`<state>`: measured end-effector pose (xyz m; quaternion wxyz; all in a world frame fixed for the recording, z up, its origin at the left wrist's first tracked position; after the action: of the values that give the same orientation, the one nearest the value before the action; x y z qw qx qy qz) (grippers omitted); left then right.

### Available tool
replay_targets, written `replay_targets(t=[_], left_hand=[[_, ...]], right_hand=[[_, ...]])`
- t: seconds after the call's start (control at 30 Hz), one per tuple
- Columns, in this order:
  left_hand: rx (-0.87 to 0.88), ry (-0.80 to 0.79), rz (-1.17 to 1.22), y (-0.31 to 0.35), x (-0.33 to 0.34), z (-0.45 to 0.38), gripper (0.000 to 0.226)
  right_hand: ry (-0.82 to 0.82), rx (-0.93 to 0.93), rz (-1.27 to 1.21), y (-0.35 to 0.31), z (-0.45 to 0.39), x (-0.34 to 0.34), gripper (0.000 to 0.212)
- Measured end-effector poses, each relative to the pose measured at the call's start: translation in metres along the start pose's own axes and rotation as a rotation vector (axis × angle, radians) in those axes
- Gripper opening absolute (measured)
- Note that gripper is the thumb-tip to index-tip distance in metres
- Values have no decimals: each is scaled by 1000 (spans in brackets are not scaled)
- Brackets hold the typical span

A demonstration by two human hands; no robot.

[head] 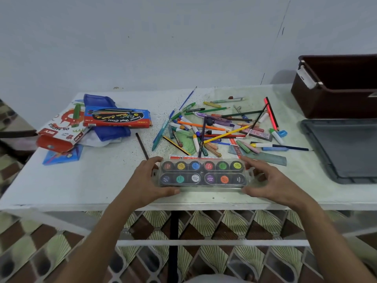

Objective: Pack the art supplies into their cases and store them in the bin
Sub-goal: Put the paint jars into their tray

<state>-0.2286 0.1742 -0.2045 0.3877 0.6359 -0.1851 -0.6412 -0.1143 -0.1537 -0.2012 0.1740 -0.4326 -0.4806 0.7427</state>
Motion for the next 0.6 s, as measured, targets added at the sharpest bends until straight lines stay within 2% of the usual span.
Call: replay_targets(t=[0.17,0.27,0.37,0.47,0.6], left_hand=[[-5,-10,-17,6,-1,4,101],[-68,-19,62,9,-7,5,101],[-146,63,82,8,-12,8,81],[-237,115,124,4,-14,11,54],[-220,183,248,4,-9,17,39]], right_hand=[[-29,38,22,-5,2,-2,83],[-37,106,-49,-9,5,-1,78],[97,192,-172,-5,8,5,68],[215,177,-215,-4,13,13,51],[376,145,-323,-2,15,26,41]])
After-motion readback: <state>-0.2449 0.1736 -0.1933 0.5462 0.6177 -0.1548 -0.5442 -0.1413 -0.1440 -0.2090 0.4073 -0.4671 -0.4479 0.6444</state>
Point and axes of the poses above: each hand's wrist, its own z-axis away from the middle knuckle, its own x-axis out of the palm, y = z × x, the point moved 1 cm from there along -z, towards the middle knuckle, and after that the axes turned 1 degree about -y, right-handed, at the moved point
